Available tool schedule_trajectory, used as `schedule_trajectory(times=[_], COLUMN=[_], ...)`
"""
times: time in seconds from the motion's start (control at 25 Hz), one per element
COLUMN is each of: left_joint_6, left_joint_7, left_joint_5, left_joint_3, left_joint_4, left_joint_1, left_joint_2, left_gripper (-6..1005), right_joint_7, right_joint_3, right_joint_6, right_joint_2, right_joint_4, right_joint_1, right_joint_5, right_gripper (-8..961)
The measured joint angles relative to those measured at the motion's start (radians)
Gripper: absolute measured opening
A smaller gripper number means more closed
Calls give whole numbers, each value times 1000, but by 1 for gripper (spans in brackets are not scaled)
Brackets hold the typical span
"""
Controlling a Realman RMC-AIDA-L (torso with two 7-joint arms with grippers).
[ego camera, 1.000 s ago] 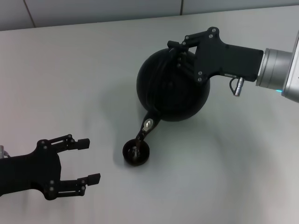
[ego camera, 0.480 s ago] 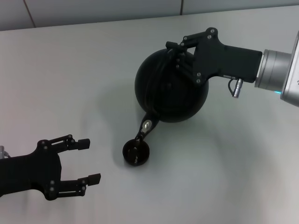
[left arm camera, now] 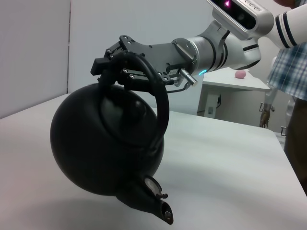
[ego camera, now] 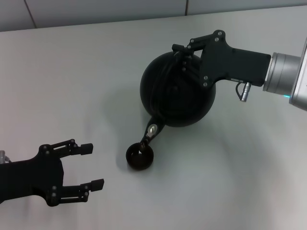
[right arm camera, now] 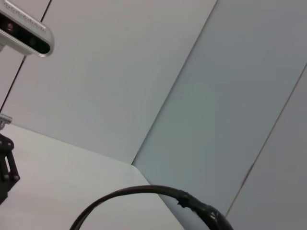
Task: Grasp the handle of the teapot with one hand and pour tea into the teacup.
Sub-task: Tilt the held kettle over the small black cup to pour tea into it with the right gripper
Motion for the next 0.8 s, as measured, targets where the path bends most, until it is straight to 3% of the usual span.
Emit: schedule_trajectory(times=[0.8], left_joint_6=[0], left_joint_7=[0], left_joint_5=[0], left_joint_3=[-1], left_joint_4=[0], left_joint_1=[6], left_joint_2=[0], left_gripper=[832], right_joint_7=[-22], right_joint_3=[-53], right_joint_6=[-1], right_joint_2=[0], right_joint_4=[-50], right_joint_1=[0], right_joint_5=[-1], right_gripper=[125])
